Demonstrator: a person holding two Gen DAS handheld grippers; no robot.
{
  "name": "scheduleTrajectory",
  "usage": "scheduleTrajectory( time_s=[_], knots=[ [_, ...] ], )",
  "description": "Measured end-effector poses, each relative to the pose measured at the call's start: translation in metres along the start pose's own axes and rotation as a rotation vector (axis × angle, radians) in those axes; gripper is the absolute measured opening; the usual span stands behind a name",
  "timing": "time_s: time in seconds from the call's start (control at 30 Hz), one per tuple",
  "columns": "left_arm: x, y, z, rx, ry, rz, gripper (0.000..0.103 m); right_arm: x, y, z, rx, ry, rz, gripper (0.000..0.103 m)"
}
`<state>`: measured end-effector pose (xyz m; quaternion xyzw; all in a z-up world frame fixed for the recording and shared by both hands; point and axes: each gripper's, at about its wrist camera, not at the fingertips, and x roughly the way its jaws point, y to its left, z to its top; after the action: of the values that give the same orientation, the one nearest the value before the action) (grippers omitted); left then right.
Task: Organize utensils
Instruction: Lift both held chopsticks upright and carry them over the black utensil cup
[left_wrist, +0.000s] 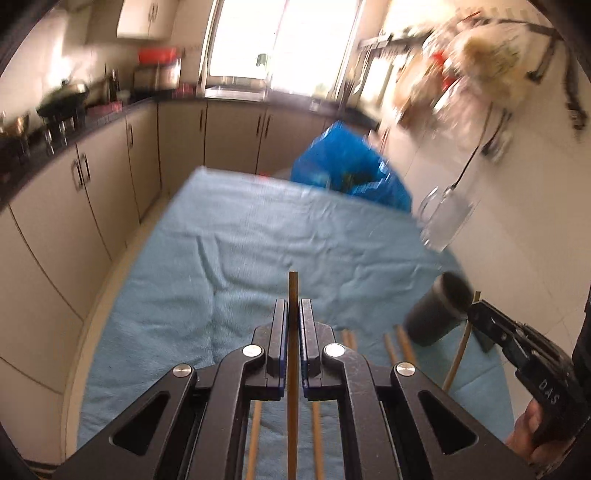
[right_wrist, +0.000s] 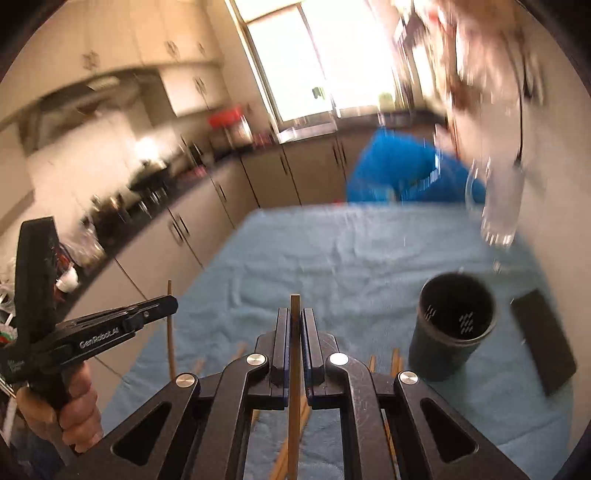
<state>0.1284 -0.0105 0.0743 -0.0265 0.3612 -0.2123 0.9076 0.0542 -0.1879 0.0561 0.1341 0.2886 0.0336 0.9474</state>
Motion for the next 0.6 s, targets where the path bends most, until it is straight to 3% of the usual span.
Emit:
scheduleTrajectory(
  time_s=[0.13,0.6],
  knots=[
    [-0.033,-0.019,-0.004,0.027,-0.081,0.007,0.005,-0.040,0.012,-0.013,-0.046,-0.121,0.013,0.006],
    [-0.049,-0.027,-0.011,0.017,-0.087,-0.005,0.005,-0.079,0.001,-0.011,0.000,-0.191,0.021,0.006]
  ],
)
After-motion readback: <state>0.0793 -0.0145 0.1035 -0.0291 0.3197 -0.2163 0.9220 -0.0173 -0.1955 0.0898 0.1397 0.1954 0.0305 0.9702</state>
